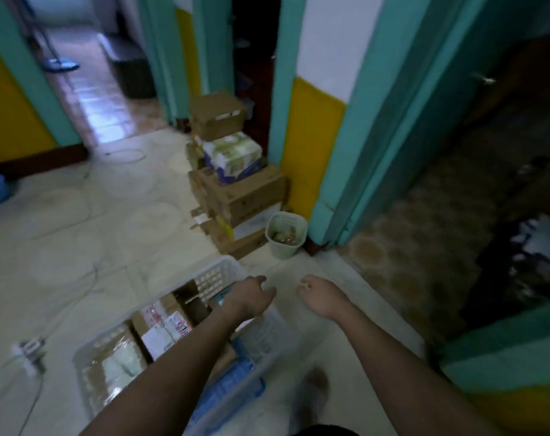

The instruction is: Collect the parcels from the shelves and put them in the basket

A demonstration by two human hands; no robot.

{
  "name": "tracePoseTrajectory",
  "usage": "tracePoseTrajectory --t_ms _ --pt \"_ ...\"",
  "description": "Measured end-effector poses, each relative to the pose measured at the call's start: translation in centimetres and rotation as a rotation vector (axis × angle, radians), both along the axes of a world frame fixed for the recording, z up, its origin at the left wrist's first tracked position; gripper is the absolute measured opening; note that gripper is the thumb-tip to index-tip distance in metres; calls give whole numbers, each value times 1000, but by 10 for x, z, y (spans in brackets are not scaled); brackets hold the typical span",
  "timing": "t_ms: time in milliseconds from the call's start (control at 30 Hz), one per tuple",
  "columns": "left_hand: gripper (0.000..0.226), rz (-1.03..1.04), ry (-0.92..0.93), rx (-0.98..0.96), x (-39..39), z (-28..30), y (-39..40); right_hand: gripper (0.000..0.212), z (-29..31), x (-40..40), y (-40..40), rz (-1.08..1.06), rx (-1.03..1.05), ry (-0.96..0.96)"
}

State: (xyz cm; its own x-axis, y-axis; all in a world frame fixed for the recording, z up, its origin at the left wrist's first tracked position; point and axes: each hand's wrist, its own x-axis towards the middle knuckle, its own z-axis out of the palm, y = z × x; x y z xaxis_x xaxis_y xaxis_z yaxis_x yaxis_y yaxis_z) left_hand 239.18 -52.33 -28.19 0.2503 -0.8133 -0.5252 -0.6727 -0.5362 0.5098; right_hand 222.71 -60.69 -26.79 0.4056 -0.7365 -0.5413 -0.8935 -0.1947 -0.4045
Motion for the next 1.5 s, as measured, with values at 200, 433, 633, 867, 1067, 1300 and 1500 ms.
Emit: tracePoseTrajectory --t_ms 200,433,633,867,1067,1300,1500 --pt "66 -397 -98 -68 -116 43 -26 62 36 -123 50 -354 -100 -18" --pt "62 -848 -183 -234 -296 98 -1 60 74 -288 123 -651 -230 17" --pt "73 -1149 -179 -267 -471 95 57 55 92 -443 253 -968 -263 125" --pt "65 -1560 -158 -429 -721 158 231 59 158 -642 471 -1323 -332 270" --pt "65 -1746 -35 -564 -888 223 351 54 234 -764 622 -1583 -401 382" --pt "71 -1907 65 -720 -1054 289 444 52 289 -892 735 -1768 -459 492" --pt "68 -2019 174 -776 -1202 318 501 55 302 -1012 806 -2014 -519 507"
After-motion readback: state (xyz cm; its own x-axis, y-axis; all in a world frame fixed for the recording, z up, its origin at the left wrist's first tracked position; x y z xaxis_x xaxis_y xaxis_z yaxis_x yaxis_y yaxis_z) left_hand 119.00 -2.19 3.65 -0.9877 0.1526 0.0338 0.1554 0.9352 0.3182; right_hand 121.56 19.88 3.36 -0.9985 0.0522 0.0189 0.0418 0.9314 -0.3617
